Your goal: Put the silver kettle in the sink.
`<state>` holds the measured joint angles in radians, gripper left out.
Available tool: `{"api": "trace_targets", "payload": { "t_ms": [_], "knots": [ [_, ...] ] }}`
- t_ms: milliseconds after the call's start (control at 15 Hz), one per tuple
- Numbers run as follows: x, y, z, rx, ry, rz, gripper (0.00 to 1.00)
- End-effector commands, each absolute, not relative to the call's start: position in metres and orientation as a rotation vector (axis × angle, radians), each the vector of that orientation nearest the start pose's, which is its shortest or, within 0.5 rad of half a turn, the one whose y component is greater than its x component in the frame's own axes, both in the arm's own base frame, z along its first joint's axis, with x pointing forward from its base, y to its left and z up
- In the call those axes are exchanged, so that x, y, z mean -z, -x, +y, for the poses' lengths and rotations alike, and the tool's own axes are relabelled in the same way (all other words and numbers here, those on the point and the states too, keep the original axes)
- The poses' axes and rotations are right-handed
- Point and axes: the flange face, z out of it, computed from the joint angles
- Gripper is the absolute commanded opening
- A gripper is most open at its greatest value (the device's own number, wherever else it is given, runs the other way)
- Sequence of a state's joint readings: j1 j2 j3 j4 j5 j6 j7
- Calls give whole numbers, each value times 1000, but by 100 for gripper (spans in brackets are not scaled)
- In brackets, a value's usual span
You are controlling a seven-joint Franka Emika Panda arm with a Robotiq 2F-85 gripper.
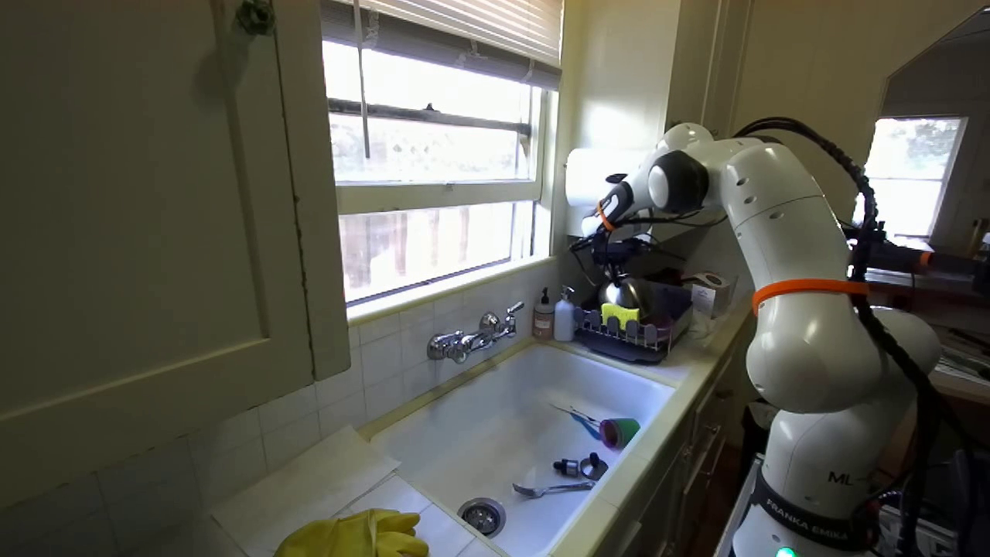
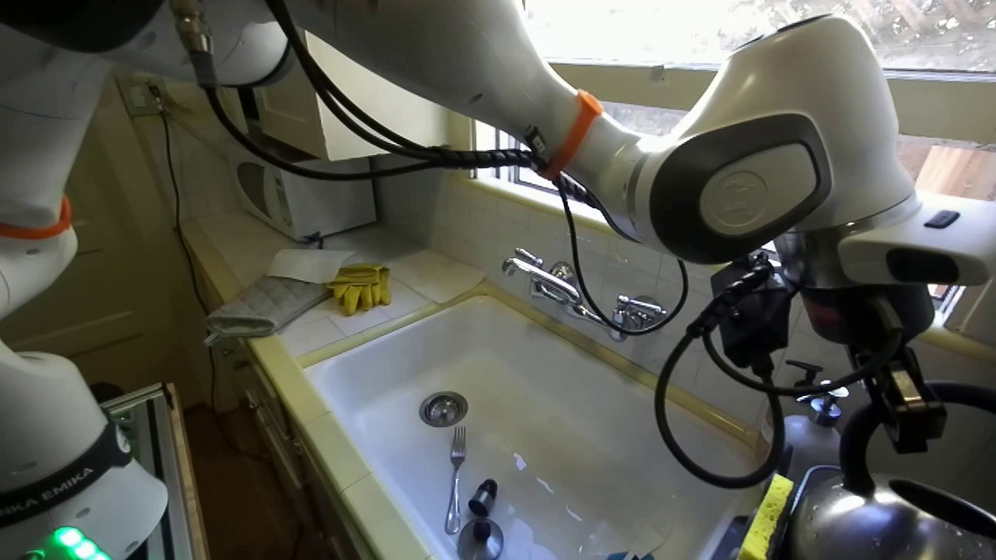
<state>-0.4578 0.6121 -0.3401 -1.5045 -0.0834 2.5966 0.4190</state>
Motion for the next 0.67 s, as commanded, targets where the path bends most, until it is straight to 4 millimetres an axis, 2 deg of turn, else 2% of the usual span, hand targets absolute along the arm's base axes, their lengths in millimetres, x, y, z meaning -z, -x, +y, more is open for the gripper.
{"api": "trace_targets", "payload": {
  "t_ms": [0,600],
  "knots": [
    [-399,-561,-495,801,2869,1701,2],
    [-411,-562,-497,844,2816,1720,2]
  ]
}}
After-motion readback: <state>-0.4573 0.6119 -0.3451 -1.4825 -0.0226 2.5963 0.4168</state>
